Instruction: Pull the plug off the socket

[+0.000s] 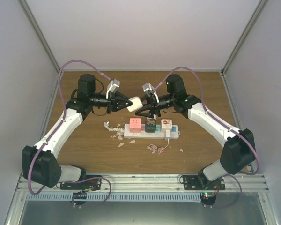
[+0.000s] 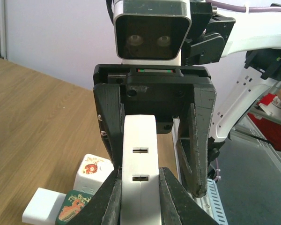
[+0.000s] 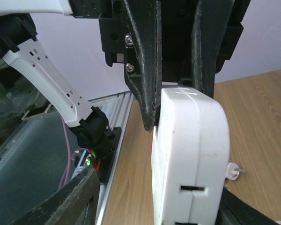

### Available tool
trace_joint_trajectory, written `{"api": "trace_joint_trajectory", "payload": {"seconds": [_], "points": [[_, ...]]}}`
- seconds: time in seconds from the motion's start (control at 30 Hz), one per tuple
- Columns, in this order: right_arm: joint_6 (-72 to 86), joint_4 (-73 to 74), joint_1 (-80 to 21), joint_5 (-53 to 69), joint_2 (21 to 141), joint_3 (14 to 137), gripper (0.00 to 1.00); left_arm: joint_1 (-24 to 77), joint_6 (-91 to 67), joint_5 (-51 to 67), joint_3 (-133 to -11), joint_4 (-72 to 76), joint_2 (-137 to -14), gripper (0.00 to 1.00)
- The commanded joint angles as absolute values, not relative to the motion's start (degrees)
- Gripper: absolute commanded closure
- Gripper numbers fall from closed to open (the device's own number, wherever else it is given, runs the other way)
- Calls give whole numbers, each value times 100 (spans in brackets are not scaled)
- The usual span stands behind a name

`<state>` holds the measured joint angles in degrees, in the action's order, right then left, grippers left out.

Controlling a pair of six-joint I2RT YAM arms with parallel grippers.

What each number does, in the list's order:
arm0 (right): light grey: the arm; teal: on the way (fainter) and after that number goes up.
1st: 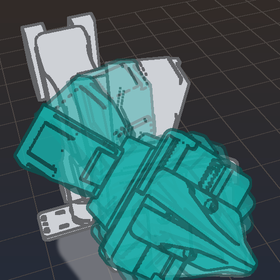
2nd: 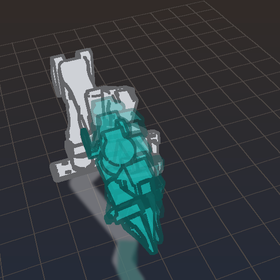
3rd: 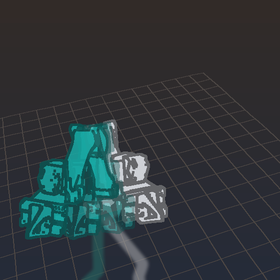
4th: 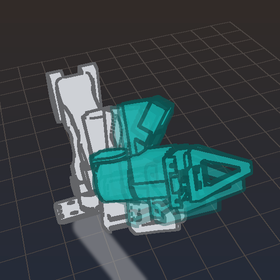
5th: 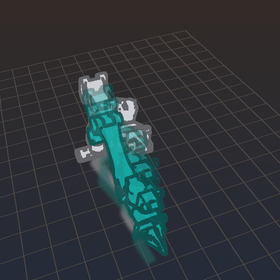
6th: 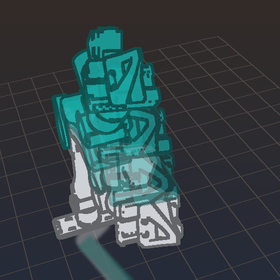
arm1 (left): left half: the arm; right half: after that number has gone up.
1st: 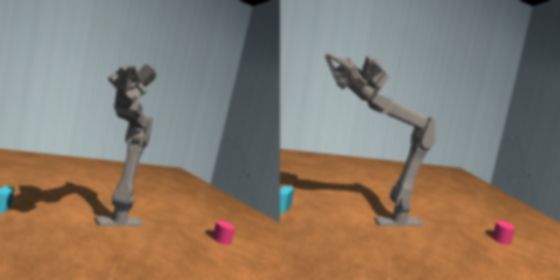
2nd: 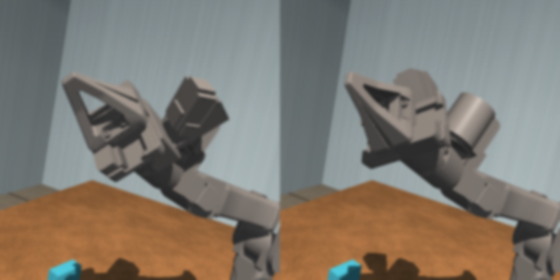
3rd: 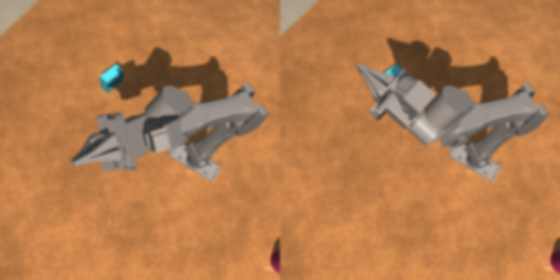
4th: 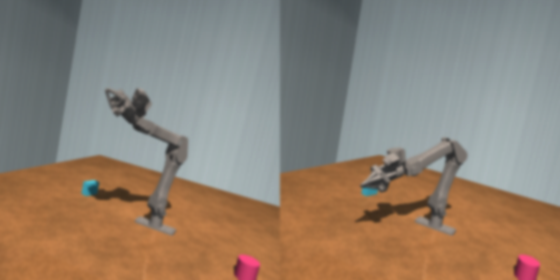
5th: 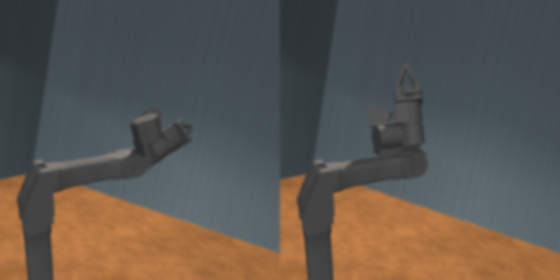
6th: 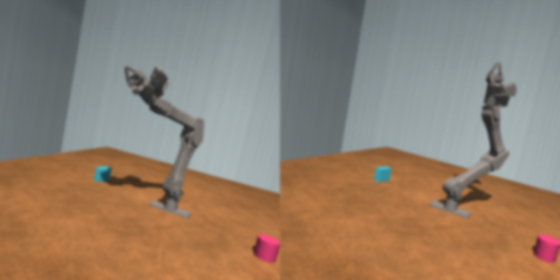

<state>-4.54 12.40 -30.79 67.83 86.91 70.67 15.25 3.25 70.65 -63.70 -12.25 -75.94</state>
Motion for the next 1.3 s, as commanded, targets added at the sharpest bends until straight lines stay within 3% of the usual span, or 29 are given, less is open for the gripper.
{"api": "trace_joint_trajectory", "payload": {"seconds": [0.0, 0.37, 0.53, 0.6, 0.67, 0.73, 0.8, 0.9, 0.97, 1.07, 1.27], "points": [[-333, 937, -3225, 6899, 8442, 7039, 52, 1600, 456, 6864, -6310, -1091, -7504, 100], [-121, 873, -3226, 7229, 8492, 7092, 78, 1627, 1222, 6318, -6351, -1709, -7417, 100], [-12, 815, -3201, 7216, 8543, 7094, 97, 1620, 1358, 6138, -6372, -1864, -7342, 100], [211, 733, -3171, 7203, 8560, 7080, 99, 1613, 1388, 6091, -6423, -1959, -7342, 99], [355, 656, -3099, 7210, 8571, 7059, 99, 1580, 1469, 6098, -6502, -2132, -7383, 90], [409, 614, -3040, 7201, 8585, 7036, 99, 1544, 1615, 6167, -6601, -2366, -7436, 69], [426, 598, -3015, 7191, 8585, 7008, 99, 1522, 1710, 6270, -6654, -2521, -7471, 55], [394, 628, -3013, 7171, 8587, 6964, 99, 1512, 1724, 6407, -6653, -2564, -7491, 50], [326, 683, -3014, 7163, 8602, 6961, 99, 1507, 1737, 6515, -6681, -2576, -7518, 51], [308, 690, -3015, 7172, 8637, 6924, 99, 1508, 1658, 6643, -6707, -2493, -7532, 60], [214, 731, -3015, 7093, 8657, 6869, 99, 1490, 1242, 6878, -6657, -2111, -7518, 90]]}}
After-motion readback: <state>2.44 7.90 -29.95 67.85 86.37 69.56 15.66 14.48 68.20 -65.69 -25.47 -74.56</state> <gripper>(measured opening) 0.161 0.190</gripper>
